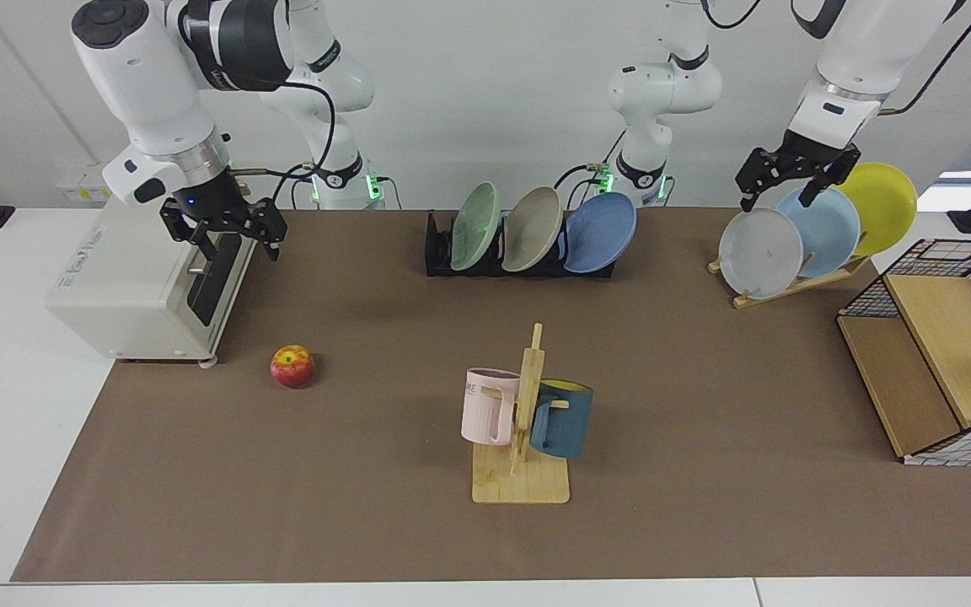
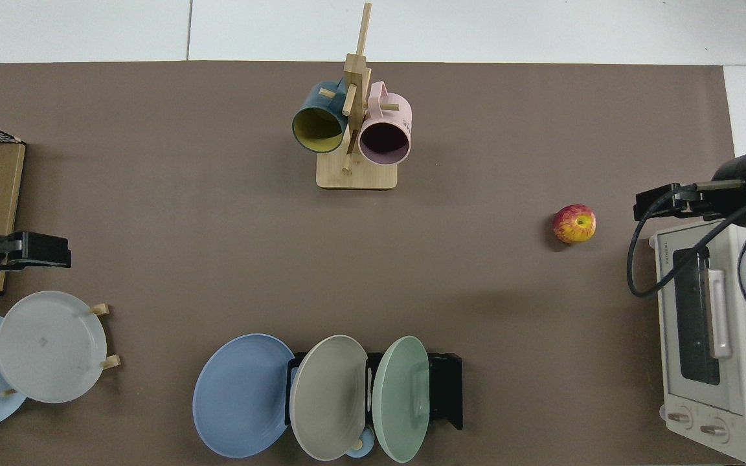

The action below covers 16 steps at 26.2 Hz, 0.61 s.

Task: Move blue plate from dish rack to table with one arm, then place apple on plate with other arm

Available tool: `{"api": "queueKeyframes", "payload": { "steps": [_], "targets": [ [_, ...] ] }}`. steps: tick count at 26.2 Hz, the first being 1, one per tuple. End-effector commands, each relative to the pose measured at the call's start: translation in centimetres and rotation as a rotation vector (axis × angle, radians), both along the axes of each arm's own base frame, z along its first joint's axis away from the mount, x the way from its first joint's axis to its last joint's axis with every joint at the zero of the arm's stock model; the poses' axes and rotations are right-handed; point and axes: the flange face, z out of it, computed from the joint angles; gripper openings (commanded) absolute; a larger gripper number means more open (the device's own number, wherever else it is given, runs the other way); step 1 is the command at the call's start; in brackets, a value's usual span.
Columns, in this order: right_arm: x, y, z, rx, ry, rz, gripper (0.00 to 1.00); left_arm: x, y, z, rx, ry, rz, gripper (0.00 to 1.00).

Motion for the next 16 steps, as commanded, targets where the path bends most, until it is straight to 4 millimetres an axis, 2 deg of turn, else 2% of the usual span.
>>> {"api": "queueKeyframes", "payload": {
  "steps": [1,16],
  "targets": [
    [-0.6,0.19,0.54,-0.003,-0.007,-0.019,1.0,-0.29,-0.12,-0.04,-0.012,0.016,-0.012,1.0],
    [-0.61,0.18,0.66,-0.005,-0.012,-0.012,1.0,-0.45,-0.36,-0.12,-0.012,0.015,-0.016,1.0]
  ]
}}
